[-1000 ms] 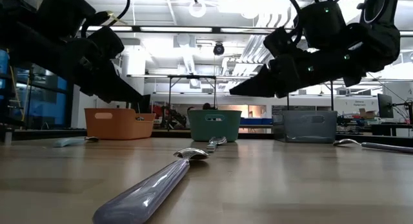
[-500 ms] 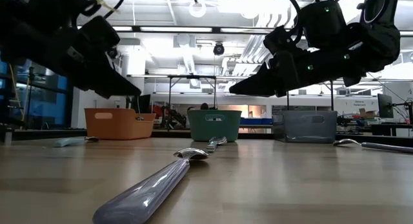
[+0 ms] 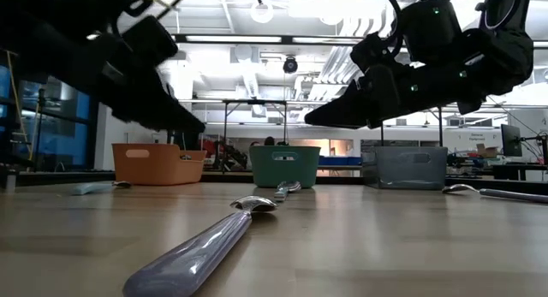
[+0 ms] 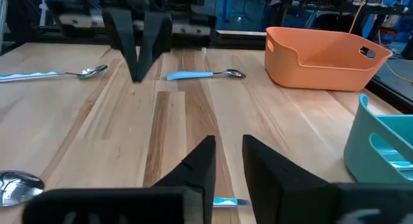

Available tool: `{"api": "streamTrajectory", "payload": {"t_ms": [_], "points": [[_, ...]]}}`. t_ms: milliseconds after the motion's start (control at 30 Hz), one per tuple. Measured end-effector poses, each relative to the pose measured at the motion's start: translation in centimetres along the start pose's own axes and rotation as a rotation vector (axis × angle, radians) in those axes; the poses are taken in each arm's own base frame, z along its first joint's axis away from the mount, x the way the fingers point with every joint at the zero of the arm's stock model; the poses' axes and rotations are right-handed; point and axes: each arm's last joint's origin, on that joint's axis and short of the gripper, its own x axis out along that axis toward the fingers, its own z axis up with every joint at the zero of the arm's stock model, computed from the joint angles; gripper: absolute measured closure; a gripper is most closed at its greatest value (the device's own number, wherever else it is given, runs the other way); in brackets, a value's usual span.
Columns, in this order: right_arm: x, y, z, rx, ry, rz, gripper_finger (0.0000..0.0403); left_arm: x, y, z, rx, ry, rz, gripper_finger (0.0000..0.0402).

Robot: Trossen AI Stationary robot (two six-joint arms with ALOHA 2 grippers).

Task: Sort silverware by color (type)
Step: Put the blue spoon into the black bin

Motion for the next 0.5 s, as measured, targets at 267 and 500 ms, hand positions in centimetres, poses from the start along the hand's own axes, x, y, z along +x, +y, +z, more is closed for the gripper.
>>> {"api": "streamTrajectory", "payload": {"t_ms": [267, 500], "points": [[0.0, 0.0, -0.3, -0.004, 0.035, 0.001, 0.0329, 3.5, -1.0, -0.2, 0.009, 0.069, 0.013, 0.0401], [0.0, 0.0, -0.4, -0.005, 0.040, 0.001, 0.0329, 5.5, -1.6, 0.0, 0.012, 0.083, 0.012, 0.0401]]}}
